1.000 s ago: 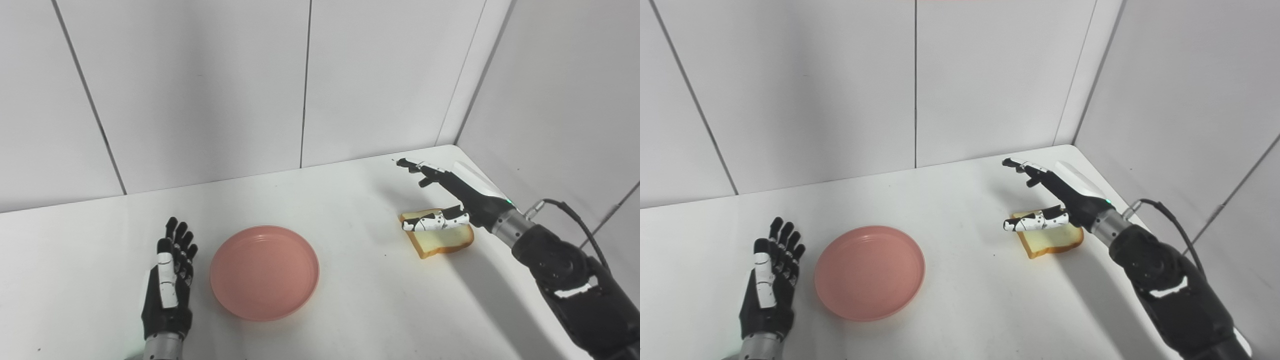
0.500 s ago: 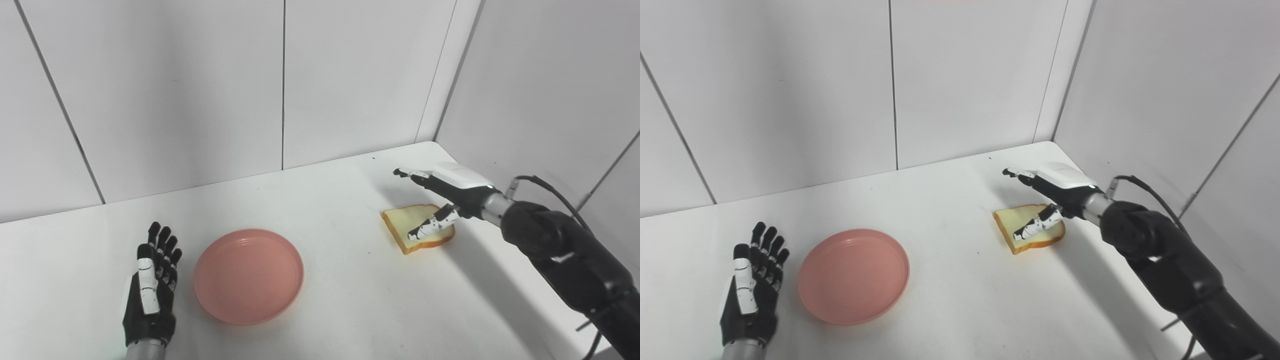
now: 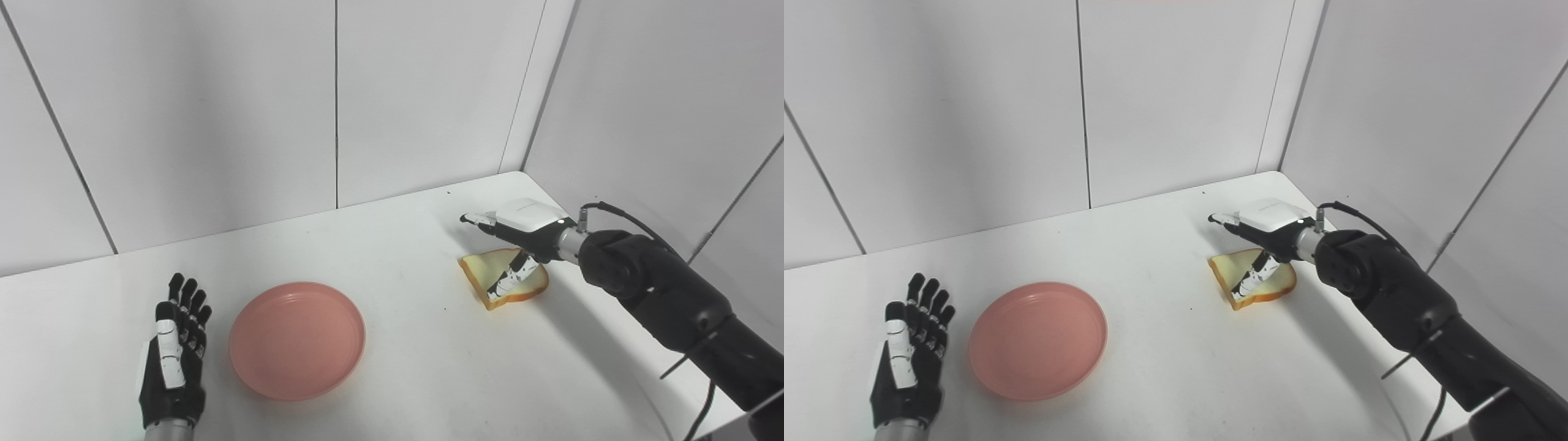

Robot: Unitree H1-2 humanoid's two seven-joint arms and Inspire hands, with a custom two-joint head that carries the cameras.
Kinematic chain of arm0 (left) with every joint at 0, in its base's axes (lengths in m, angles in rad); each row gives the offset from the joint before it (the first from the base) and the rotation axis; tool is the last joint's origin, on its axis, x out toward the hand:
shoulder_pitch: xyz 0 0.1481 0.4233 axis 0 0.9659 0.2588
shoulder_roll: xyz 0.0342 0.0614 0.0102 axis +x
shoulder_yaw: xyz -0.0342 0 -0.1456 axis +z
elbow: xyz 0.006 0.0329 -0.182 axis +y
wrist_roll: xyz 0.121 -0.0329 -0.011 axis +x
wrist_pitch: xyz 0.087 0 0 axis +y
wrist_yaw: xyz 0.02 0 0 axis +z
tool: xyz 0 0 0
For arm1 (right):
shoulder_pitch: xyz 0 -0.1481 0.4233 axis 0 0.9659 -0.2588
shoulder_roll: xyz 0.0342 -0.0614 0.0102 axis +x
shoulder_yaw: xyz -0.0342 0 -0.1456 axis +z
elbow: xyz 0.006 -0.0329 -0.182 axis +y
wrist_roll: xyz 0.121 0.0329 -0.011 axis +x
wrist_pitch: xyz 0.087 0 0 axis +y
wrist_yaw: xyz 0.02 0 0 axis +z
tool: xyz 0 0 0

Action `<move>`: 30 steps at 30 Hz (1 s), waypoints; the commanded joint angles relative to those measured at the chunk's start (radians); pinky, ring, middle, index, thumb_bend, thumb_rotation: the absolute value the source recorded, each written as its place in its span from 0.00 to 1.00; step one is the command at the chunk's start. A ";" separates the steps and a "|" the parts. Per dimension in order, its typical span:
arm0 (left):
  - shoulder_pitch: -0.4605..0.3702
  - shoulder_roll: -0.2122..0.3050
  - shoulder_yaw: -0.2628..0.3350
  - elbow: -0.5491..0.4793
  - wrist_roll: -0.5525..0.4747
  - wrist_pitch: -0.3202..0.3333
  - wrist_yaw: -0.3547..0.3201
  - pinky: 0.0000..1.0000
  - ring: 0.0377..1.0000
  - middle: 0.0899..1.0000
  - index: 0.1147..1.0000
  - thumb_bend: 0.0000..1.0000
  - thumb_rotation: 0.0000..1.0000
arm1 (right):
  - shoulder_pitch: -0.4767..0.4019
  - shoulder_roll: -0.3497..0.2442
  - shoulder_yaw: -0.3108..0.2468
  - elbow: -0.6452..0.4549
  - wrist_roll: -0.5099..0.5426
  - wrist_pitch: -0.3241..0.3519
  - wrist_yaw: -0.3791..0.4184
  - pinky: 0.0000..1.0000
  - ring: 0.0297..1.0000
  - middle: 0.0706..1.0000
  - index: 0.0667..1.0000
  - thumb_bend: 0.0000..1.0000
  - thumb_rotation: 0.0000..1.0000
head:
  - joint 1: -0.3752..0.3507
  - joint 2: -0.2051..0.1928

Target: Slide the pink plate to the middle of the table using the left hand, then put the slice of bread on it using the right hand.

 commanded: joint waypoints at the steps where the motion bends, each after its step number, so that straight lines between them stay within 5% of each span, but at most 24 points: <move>1: 0.046 0.022 0.011 0.034 0.006 -0.020 0.000 1.00 0.99 1.00 1.00 0.73 1.00 | -0.063 -0.054 -0.002 0.002 -0.018 -0.043 0.002 0.97 0.95 0.96 1.00 1.00 0.45 | 0.000 0.001; 18: 0.037 0.021 0.010 0.048 -0.002 -0.023 -0.011 1.00 0.99 1.00 1.00 0.71 1.00 | -0.114 -0.078 0.059 0.054 -0.078 -0.080 0.077 0.99 0.97 0.97 1.00 1.00 0.45 | -0.011 -0.007; 30: 0.032 0.017 0.012 0.051 -0.015 -0.016 -0.016 1.00 1.00 1.00 1.00 0.71 1.00 | -0.099 -0.083 0.054 0.039 -0.046 -0.067 0.142 0.98 0.98 0.98 1.00 1.00 0.46 | -0.018 -0.015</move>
